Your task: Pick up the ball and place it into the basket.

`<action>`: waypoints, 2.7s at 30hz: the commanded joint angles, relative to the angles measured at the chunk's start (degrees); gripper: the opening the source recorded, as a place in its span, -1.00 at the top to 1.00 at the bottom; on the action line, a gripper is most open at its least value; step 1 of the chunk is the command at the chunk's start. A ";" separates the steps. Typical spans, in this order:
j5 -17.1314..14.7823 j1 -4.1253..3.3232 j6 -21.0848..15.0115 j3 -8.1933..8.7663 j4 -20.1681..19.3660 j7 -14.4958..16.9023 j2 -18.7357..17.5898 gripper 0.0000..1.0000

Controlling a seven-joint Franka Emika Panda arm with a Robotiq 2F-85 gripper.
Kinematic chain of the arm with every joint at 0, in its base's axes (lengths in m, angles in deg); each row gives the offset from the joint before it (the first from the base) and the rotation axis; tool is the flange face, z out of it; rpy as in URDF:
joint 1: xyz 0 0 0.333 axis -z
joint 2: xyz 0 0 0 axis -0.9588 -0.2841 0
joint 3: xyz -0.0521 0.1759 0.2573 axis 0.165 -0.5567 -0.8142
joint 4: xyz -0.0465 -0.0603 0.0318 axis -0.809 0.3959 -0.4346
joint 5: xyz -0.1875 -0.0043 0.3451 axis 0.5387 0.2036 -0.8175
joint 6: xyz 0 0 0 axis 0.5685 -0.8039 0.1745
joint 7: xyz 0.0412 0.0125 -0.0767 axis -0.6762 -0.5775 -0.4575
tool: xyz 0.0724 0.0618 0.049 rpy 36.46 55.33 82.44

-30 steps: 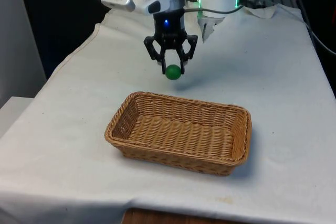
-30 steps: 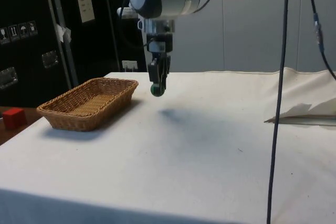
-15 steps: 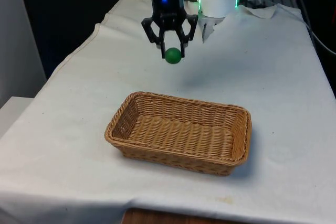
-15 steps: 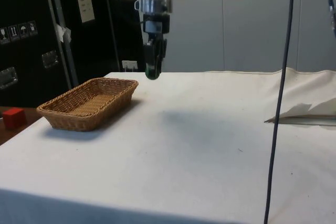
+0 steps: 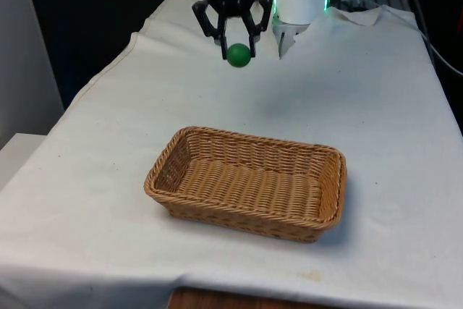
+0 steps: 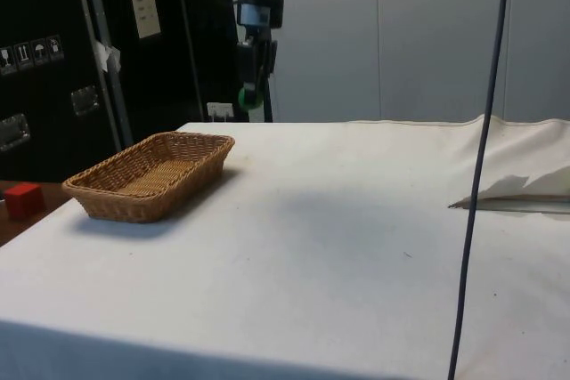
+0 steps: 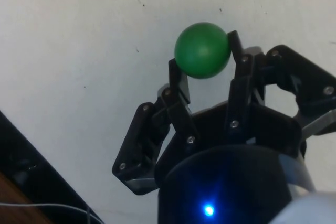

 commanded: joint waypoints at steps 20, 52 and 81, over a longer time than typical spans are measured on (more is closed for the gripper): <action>3.50 -0.69 8.31 -0.80 8.31 -5.16 1.78 0.98; -2.64 -0.63 10.77 -3.55 26.30 -5.96 -13.98 0.98; -18.22 2.18 11.00 -4.18 41.08 -1.95 -33.35 0.98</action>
